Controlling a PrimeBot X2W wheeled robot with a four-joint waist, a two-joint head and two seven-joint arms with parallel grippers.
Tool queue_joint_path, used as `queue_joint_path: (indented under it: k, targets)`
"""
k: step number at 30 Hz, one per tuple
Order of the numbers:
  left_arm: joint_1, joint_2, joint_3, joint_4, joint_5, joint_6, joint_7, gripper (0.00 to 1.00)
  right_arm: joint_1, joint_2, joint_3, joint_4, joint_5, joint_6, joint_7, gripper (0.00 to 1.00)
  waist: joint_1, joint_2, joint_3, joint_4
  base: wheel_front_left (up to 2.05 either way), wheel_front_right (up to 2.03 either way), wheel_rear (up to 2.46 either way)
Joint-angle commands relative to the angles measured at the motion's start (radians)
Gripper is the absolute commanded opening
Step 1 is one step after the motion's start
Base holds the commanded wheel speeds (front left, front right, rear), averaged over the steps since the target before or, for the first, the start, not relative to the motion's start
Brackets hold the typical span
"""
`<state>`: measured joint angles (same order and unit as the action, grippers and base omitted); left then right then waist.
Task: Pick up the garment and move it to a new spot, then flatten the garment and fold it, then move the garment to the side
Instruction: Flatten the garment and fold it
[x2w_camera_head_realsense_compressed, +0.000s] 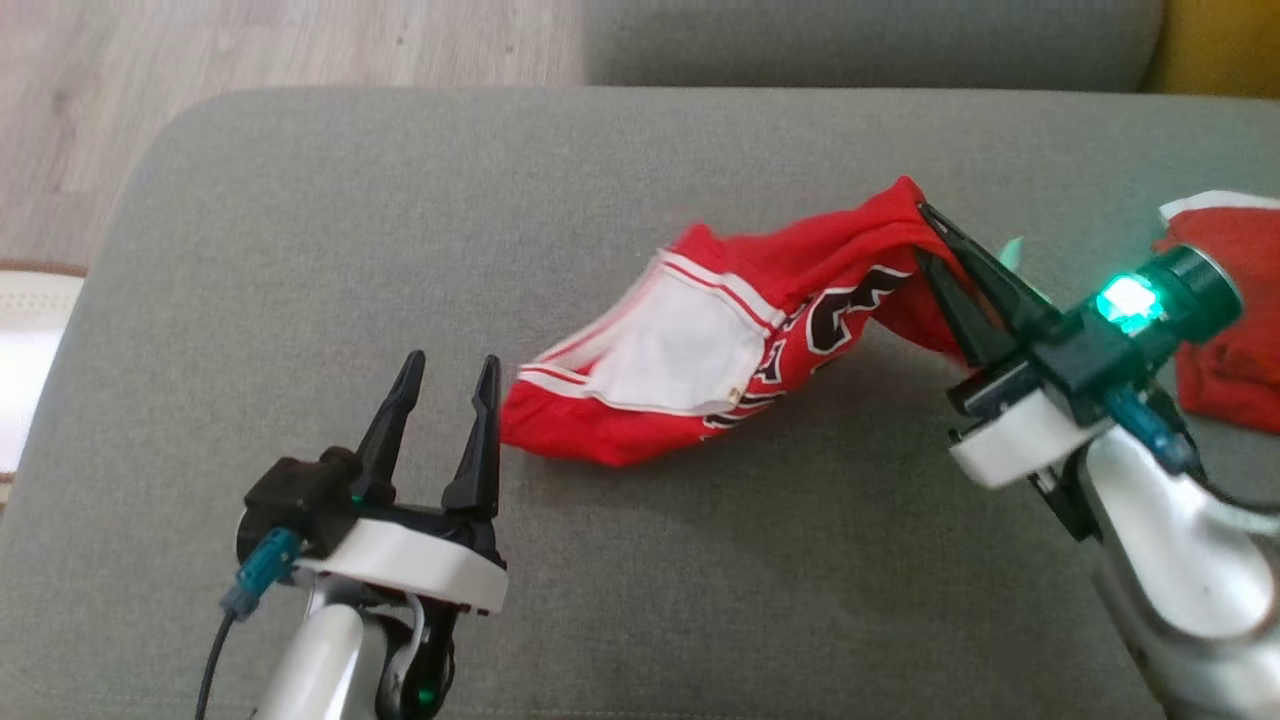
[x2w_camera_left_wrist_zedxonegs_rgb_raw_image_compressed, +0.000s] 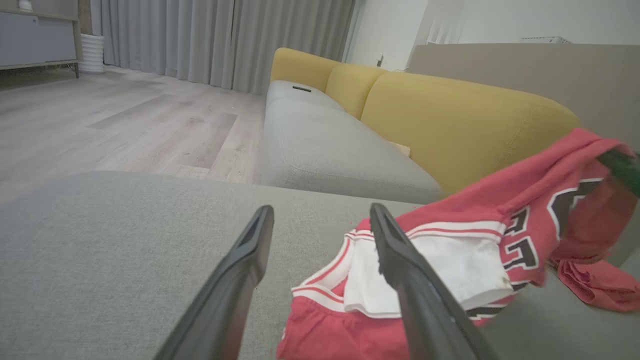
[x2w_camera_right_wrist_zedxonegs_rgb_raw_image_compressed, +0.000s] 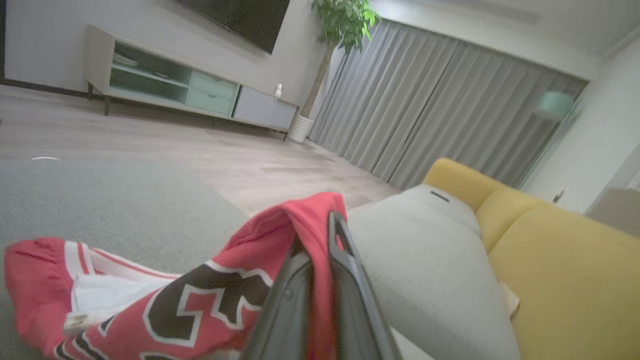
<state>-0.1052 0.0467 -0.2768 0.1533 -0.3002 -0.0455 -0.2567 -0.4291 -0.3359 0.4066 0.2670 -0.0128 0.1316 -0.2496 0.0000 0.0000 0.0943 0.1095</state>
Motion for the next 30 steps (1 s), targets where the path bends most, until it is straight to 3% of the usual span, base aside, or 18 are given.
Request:
queue_joint_path:
  k: [1,6,12,19,26,27,28,30]
  targets:
    - [-0.023,0.004,0.037,-0.041,0.010,-0.005,-0.005,1.00,0.000,0.002,-0.014,-0.071,-0.019,-0.001,-0.005,0.00,0.0000,0.0000,-0.008,0.000,0.00,0.00,0.00]
    - [-0.025,0.004,0.033,-0.055,0.009,-0.006,-0.005,1.00,0.020,-0.019,-0.052,-0.201,-0.048,-0.001,0.077,0.00,0.0000,0.0000,0.016,0.012,0.00,0.00,0.00]
    - [-0.058,0.004,0.005,-0.064,-0.007,-0.003,-0.005,1.00,-0.072,-0.112,-0.038,-0.190,0.002,-0.001,0.194,0.00,0.0000,0.0000,0.105,0.050,0.00,0.00,0.00]
    - [-0.123,0.004,-0.038,-0.068,-0.036,0.004,-0.005,1.00,-0.297,-0.239,0.016,0.023,0.135,-0.001,0.323,0.00,0.0000,0.0000,0.202,0.120,0.00,0.00,0.00]
    - [-0.159,0.004,-0.071,-0.075,-0.070,0.021,-0.005,1.00,-0.501,-0.255,0.147,0.291,0.262,-0.001,0.405,0.00,0.0000,0.0000,0.244,0.175,0.00,0.00,0.00]
    - [-0.161,0.004,-0.074,-0.076,-0.073,0.023,-0.005,1.00,-0.520,-0.254,0.177,0.325,0.280,-0.001,0.421,0.16,0.0000,0.0000,0.246,0.177,0.00,0.00,0.00]
    - [-0.161,0.004,-0.076,-0.076,-0.075,0.025,-0.005,1.00,-0.539,-0.255,0.205,0.355,0.296,-0.001,0.430,1.00,0.0000,0.0000,0.247,0.179,0.00,0.00,0.00]
    - [-0.162,0.004,-0.078,-0.076,-0.076,0.027,-0.005,1.00,-0.555,-0.257,0.221,0.383,0.311,-0.001,0.432,1.00,0.0000,0.0000,0.247,0.180,0.00,0.00,0.00]
